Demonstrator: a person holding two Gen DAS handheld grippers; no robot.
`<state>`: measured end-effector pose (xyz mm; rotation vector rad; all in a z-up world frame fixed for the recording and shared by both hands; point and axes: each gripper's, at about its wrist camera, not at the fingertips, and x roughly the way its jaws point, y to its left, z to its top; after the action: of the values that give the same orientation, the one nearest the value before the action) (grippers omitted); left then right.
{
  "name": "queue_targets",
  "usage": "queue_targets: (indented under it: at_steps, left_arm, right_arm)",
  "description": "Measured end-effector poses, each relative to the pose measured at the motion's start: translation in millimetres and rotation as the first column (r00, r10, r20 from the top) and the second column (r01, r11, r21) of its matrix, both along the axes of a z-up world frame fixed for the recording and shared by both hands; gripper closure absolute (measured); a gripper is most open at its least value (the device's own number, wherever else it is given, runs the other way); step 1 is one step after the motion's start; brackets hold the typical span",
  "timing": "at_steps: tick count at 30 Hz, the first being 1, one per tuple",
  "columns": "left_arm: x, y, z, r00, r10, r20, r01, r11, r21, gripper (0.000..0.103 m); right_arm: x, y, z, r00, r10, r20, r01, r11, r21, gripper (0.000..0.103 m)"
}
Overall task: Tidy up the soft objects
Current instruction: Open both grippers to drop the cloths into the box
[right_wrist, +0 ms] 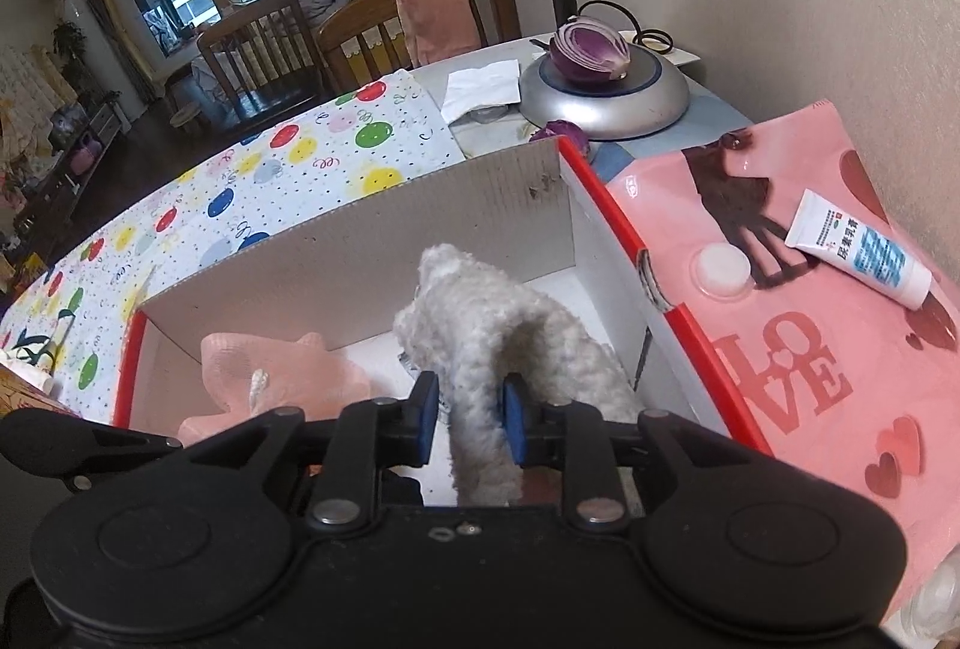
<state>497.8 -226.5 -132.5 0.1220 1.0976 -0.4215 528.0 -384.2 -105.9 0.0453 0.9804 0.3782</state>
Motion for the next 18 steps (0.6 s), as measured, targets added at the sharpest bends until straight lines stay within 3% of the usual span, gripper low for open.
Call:
queue_targets:
  at_steps: [12,13,15,18]
  left_arm:
    - [-10,11,13,0.999,0.030,0.027,-0.029,0.999,-0.031,0.071]
    - [-11,12,15,0.999,0.032,0.029,-0.031,0.999,-0.040,0.067]
    - [-15,15,18,0.999,0.032,0.042,-0.030,0.998,-0.053,0.031]
    - [-23,17,27,0.995,0.020,0.093,-0.014,0.998,-0.066,0.026]
  right_arm:
    - [-16,-9,23,1.000,-0.016,0.015,0.016,0.999,0.033,0.061]
    - [-18,-10,26,1.000,-0.019,0.017,0.019,0.999,0.037,0.059]
    - [-22,-11,31,1.000,-0.020,0.022,0.019,0.999,0.042,0.055]
    - [-31,-13,41,0.999,-0.026,0.038,0.024,0.998,0.050,0.048]
